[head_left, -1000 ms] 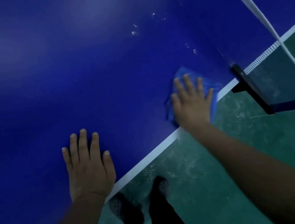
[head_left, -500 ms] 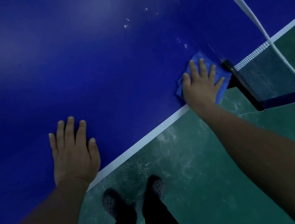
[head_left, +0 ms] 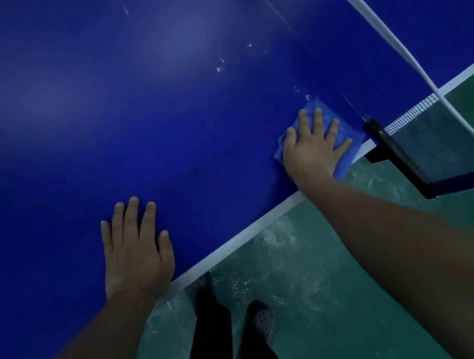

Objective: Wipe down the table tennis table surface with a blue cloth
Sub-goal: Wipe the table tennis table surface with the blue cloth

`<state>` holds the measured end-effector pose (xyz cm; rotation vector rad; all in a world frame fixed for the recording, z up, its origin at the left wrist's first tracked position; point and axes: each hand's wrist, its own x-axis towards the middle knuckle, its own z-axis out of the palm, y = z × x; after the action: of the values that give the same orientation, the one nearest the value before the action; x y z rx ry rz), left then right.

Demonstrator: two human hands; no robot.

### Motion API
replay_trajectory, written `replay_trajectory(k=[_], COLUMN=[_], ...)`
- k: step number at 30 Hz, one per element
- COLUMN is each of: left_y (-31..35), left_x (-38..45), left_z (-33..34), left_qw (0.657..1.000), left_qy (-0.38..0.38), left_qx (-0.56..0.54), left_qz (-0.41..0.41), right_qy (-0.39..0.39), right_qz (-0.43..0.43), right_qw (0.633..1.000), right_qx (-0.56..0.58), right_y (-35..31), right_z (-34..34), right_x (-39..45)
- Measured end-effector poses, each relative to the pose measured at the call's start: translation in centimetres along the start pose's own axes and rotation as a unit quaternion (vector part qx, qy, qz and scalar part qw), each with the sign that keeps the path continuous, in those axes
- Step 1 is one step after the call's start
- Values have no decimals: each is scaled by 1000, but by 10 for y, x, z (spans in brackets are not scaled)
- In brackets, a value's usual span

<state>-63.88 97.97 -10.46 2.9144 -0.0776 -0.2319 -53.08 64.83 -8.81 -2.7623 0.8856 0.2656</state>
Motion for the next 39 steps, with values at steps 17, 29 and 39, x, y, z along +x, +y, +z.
replay_trajectory(k=[17, 29, 39], left_y=[18, 17, 22], left_x=[161, 163, 161], left_z=[-18, -18, -21], left_qw=[999, 999, 999], left_qy=[13, -11, -32], left_qx=[-13, -1, 0], left_qz=[46, 45, 39], right_qy=[28, 28, 18], right_qz=[-145, -85, -19], right_qw=[985, 995, 1000], right_qx=[-94, -50, -17], right_y=[-48, -186, -153], right_z=[28, 16, 13], right_x=[-22, 140, 92])
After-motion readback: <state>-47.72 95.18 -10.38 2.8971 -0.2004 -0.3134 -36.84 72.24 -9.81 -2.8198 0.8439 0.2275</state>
